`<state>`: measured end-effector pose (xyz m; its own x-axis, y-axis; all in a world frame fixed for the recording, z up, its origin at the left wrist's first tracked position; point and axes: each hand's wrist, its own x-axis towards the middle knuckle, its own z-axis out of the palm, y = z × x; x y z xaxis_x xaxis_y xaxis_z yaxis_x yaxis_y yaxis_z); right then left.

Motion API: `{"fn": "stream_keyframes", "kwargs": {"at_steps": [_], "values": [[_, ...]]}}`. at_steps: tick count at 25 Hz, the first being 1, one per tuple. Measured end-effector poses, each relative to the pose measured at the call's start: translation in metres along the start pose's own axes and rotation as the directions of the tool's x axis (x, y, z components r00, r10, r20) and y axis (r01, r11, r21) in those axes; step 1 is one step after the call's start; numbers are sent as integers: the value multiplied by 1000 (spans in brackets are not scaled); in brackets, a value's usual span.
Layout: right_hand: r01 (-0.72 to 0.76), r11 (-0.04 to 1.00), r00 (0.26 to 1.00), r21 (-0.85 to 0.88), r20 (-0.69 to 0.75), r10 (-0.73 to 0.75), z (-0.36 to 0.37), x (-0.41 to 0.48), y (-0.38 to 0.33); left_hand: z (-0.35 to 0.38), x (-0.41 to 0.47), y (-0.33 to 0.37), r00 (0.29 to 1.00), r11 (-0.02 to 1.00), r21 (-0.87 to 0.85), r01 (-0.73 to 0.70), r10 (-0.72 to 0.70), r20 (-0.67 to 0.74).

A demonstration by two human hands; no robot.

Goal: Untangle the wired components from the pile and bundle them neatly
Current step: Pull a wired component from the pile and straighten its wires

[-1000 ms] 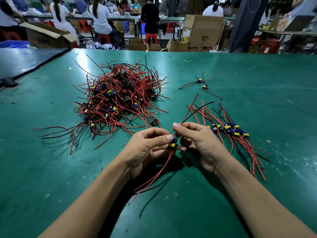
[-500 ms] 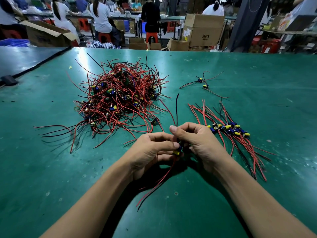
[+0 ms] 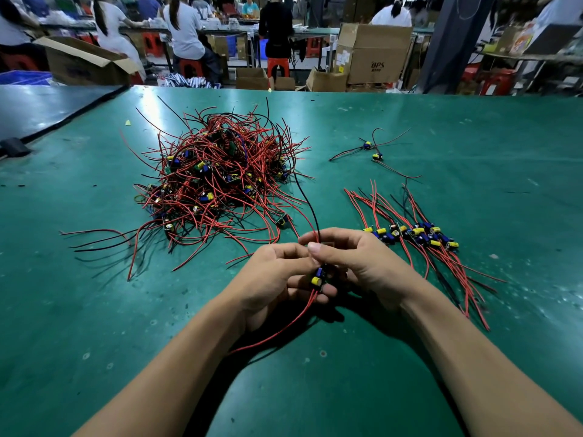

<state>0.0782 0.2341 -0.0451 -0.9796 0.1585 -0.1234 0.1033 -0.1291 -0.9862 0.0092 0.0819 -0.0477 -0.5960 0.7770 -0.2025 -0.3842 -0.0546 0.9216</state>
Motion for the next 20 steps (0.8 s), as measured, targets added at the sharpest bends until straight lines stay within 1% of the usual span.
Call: {"fn": "stream_keyframes", "kwargs": {"at_steps": [2,3,5,8,11,13,15,20], "values": [[22,1000,1000,-18,13,-21,-4,0,2,2,0,-2,1000,1000,18,-10,10,-13],[41,999,999,-18,-26,-41,-4,2,4,3,1,-3,999,1000,22,-20,20,-27],[82,996,983,-15,-164,-84,-1,5,8,4,4,-3,997,998,33,-49,51,-61],[123,992,932,4,-345,-114,1,9,10,7,4,-5,994,995,48,-86,89,-66],[139,988,887,73,-452,-91,1,12,6,11,5,-8,993,993,57,-105,108,-56],[187,963,883,195,-464,-77,7,14,5,11,5,-10,990,990,64,-124,128,-65],[183,929,901,321,-432,-28,14,15,4,11,6,-11,985,984,100,-145,153,-79],[3,864,945,504,-283,162,12,11,-5,12,6,-13,963,950,220,-220,248,-106]]}}
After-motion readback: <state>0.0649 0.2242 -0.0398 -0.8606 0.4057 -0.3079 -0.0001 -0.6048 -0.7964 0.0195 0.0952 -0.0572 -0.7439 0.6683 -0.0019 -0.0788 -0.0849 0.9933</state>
